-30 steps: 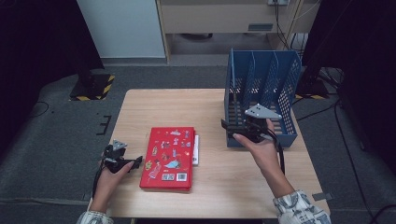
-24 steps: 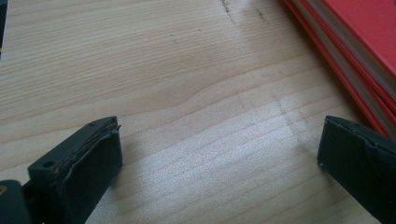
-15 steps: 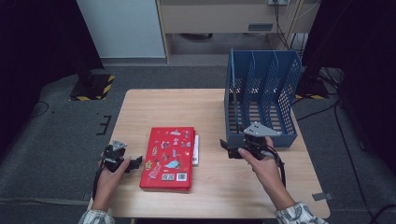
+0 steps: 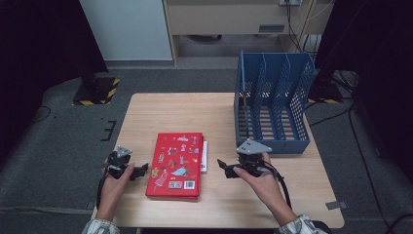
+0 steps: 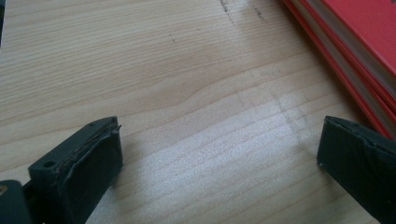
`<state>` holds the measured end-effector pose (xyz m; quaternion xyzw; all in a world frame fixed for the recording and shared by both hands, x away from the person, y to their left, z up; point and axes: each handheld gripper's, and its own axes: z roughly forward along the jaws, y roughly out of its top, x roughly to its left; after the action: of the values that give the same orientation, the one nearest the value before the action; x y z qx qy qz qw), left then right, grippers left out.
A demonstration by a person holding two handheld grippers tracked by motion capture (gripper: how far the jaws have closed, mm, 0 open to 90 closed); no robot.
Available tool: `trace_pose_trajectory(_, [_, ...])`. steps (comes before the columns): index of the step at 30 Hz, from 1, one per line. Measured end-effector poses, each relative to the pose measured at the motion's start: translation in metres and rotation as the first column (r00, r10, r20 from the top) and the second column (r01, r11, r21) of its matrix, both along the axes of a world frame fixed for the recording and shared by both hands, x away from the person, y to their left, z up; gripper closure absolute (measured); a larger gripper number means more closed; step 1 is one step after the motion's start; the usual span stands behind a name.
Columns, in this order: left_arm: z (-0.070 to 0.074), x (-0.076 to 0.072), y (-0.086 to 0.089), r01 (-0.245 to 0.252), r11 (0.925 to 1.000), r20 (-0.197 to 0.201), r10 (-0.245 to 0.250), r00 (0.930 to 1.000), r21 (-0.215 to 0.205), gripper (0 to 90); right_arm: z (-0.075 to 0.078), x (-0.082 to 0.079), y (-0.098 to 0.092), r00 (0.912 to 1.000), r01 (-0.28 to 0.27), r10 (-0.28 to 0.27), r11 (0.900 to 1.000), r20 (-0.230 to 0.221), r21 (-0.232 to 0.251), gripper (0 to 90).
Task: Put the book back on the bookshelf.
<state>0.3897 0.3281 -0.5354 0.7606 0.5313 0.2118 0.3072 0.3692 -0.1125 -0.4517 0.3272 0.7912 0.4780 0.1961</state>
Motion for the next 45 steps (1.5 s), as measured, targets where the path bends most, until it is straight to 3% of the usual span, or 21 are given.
trace_pose_trajectory(3, [0.002, -0.002, 0.003, -0.002, 1.0, 0.0, 0.002, 1.0, -0.01, 2.7, -0.006, -0.002, 0.01, 0.9995, -0.026, 0.026, 1.0, -0.018, -0.012, 10.5])
trace_pose_trajectory(6, [0.006, -0.002, 0.005, -0.021, 0.9985, 0.025, 0.023, 0.9994, -0.051, 3.1, -0.012, -0.003, 0.021, 0.9968, -0.067, 0.066, 0.997, -0.046, -0.033, 10.6])
trace_pose_trajectory(11, [0.015, -0.006, 0.008, -0.014, 0.9968, 0.058, 0.018, 0.9981, -0.079, 3.2, -0.022, -0.006, 0.033, 0.9915, -0.11, 0.106, 0.992, -0.076, -0.059, 10.3])
trace_pose_trajectory(17, [0.025, -0.014, 0.004, 0.006, 0.9963, 0.08, 0.001, 0.9968, -0.086, 3.6, -0.03, -0.005, 0.044, 0.9854, -0.134, 0.126, 0.989, -0.115, -0.063, 9.9])
trace_pose_trajectory(21, [0.033, -0.021, -0.007, 0.06, 0.9946, 0.102, -0.052, 0.9934, -0.084, 4.7, -0.038, -0.007, 0.053, 0.9823, -0.144, 0.131, 0.985, -0.134, -0.09, 10.2])
trace_pose_trajectory(26, [0.038, -0.024, -0.031, 0.134, 0.9868, 0.119, -0.123, 0.9853, -0.091, 6.4, -0.043, -0.01, 0.056, 0.9792, -0.155, 0.14, 0.983, -0.147, -0.097, 10.4])
trace_pose_trajectory(31, [0.037, -0.02, -0.05, 0.182, 0.9797, 0.107, -0.172, 0.9792, -0.085, 7.7, -0.045, -0.009, 0.057, 0.977, -0.169, 0.156, 0.982, -0.145, -0.083, 10.3])
trace_pose_trajectory(34, [0.034, -0.017, -0.056, 0.183, 0.9788, 0.089, -0.174, 0.9806, -0.093, 8.2, -0.048, -0.007, 0.06, 0.974, -0.177, 0.164, 0.981, -0.157, -0.075, 10.0])
trace_pose_trajectory(37, [0.03, -0.013, -0.06, 0.189, 0.9747, 0.076, -0.181, 0.9806, -0.12, 8.5, -0.05, -0.008, 0.063, 0.9708, -0.188, 0.173, 0.979, -0.166, -0.077, 9.5])
trace_pose_trajectory(43, [0.024, -0.008, -0.067, 0.23, 0.9633, 0.044, -0.226, 0.9732, -0.139, 12.1, -0.051, -0.009, 0.066, 0.9683, -0.199, 0.183, 0.977, -0.17, -0.08, 9.4])
trace_pose_trajectory(45, [0.022, -0.006, -0.066, 0.22, 0.9603, 0.034, -0.217, 0.9756, -0.172, 11.3, -0.052, -0.009, 0.067, 0.9679, -0.198, 0.183, 0.977, -0.173, -0.078, 9.4])
